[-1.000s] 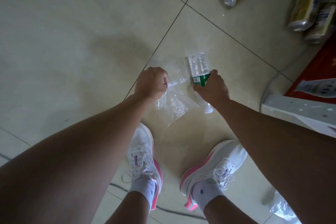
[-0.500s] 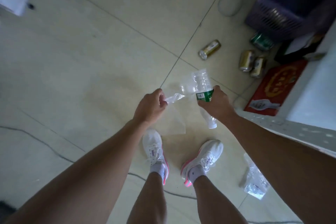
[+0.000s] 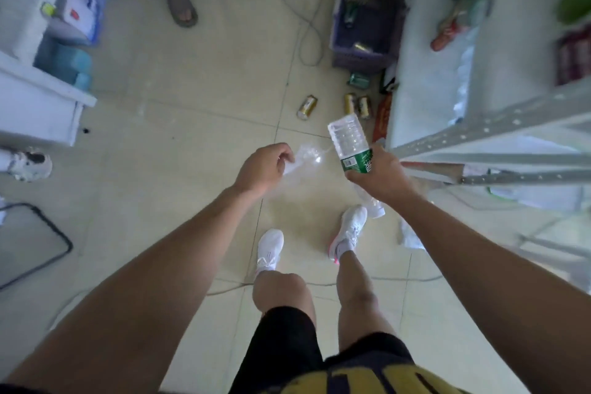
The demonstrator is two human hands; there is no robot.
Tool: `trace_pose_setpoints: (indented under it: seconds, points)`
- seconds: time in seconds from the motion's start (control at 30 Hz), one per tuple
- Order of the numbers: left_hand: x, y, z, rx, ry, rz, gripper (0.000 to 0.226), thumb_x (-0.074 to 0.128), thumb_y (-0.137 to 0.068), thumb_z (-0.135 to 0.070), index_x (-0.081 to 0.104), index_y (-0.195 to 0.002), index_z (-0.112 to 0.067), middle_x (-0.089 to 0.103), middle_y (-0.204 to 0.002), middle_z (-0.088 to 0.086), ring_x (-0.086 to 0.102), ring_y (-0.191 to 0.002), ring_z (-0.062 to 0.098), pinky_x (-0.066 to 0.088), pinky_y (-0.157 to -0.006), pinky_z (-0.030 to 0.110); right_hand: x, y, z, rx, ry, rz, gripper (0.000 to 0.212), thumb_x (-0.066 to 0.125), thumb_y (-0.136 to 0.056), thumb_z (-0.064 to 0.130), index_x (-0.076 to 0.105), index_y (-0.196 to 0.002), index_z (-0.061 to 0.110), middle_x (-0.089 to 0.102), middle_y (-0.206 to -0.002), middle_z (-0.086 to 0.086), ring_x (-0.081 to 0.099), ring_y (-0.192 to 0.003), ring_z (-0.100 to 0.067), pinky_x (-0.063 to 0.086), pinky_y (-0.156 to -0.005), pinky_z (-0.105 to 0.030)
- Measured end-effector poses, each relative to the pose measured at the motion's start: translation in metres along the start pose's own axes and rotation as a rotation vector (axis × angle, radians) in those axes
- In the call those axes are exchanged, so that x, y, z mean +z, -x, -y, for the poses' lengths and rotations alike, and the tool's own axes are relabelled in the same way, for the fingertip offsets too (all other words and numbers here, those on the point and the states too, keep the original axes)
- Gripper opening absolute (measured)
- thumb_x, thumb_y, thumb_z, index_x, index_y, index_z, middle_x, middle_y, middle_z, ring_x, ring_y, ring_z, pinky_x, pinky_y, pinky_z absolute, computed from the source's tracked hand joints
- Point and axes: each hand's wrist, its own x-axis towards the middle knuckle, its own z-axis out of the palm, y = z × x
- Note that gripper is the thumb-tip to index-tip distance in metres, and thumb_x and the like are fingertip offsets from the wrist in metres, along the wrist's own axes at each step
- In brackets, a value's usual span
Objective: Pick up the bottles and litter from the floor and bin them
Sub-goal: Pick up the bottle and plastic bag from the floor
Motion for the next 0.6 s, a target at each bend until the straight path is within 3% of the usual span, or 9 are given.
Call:
trace_pose_setpoints:
  seconds: [0.13,0.23,0.33,0.47,0.6]
  points:
    - [-0.004,0.036,-0.052,0.201,-0.039,0.135,0.03,0.047,-0.097,-0.011,0.072,-0.102,-0.027,0.07,-0.108,-0.014,0.064,-0.094,0.008,0.051,-0.083,0.027,-0.031,0.083,-0.017,0.123,-0.138,-0.177,0.055,0.076,-0.077,0.047,0.052,-0.117,0.018,0.063,-0.095,0.001,0.062,-0.086,-0.024,0.045,-0.068,-0.035]
    - [0.009,0.063,-0.1,0.316,-0.036,0.257,0.014,0.064,-0.093,-0.026,0.075,-0.101,-0.025,0.068,-0.096,-0.011,0.063,-0.083,0.007,0.048,-0.074,0.021,-0.049,0.148,-0.045,0.22,-0.245,-0.302,0.059,0.077,-0.076,0.045,0.052,-0.123,0.019,0.059,-0.091,0.009,0.059,-0.089,-0.024,0.043,-0.071,-0.035]
    - [0.035,0.092,-0.156,0.431,-0.063,0.401,0.034,0.087,-0.074,-0.041,0.077,-0.1,-0.023,0.062,-0.078,-0.012,0.058,-0.07,0.008,0.045,-0.068,0.019,-0.068,0.216,-0.089,0.351,-0.296,-0.424,0.058,0.077,-0.075,0.046,0.053,-0.121,0.019,0.064,-0.101,0.0,0.063,-0.096,-0.03,0.05,-0.077,-0.039]
    - [0.1,0.141,-0.237,0.572,-0.152,0.544,0.032,0.087,-0.072,-0.032,0.077,-0.103,-0.03,0.064,-0.084,-0.022,0.059,-0.074,-0.004,0.039,-0.066,0.005,-0.086,0.316,-0.164,0.528,-0.381,-0.583,0.055,0.074,-0.076,0.046,0.052,-0.12,0.02,0.064,-0.104,-0.001,0.062,-0.09,-0.029,0.048,-0.074,-0.039]
    - [0.195,0.218,-0.324,0.774,-0.279,0.647,0.032,0.083,-0.079,-0.024,0.075,-0.11,-0.022,0.07,-0.098,-0.011,0.063,-0.081,0.007,0.041,-0.071,0.013,-0.082,0.435,-0.253,0.735,-0.484,-0.766,0.049,0.078,-0.075,0.052,0.05,-0.105,0.025,0.057,-0.089,0.006,0.051,-0.08,-0.02,0.036,-0.066,-0.033]
